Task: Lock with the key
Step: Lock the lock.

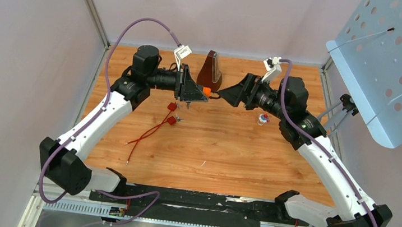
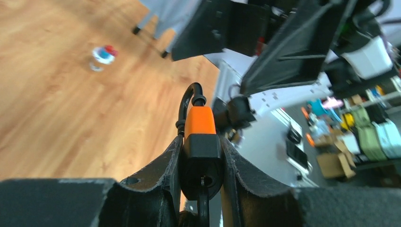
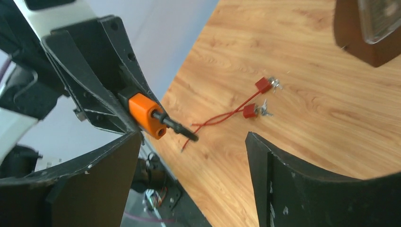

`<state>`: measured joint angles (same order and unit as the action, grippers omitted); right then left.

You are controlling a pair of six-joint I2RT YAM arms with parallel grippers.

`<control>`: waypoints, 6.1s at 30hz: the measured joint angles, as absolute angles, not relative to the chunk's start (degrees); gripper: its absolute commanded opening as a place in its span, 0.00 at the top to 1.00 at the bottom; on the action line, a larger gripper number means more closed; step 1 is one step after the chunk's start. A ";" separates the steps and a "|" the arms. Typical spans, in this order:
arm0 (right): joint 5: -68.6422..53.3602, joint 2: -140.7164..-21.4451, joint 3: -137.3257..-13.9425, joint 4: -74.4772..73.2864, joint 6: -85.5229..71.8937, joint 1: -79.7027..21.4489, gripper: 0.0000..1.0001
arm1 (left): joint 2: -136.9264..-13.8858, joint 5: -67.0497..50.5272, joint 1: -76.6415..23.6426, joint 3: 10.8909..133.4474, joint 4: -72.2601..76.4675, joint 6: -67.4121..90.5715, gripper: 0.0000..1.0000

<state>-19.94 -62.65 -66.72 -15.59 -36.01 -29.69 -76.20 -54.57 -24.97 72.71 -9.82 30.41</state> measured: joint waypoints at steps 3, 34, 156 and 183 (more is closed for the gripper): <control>-25.54 -64.01 -66.72 -15.57 -34.59 -29.69 0.28 | -76.03 -59.99 -24.97 72.90 -11.66 30.17 1.00; -45.89 -64.62 -66.94 -2.02 -33.23 -32.12 1.00 | -71.44 -68.36 -24.29 72.44 -2.26 37.80 0.42; -45.21 -64.25 -62.72 4.60 -41.04 -30.72 1.00 | -64.14 -57.56 -23.51 66.63 -0.08 41.32 1.00; -36.47 -62.46 -58.85 8.93 -37.87 -33.89 1.00 | -66.54 -57.21 -24.51 64.29 7.31 50.76 1.00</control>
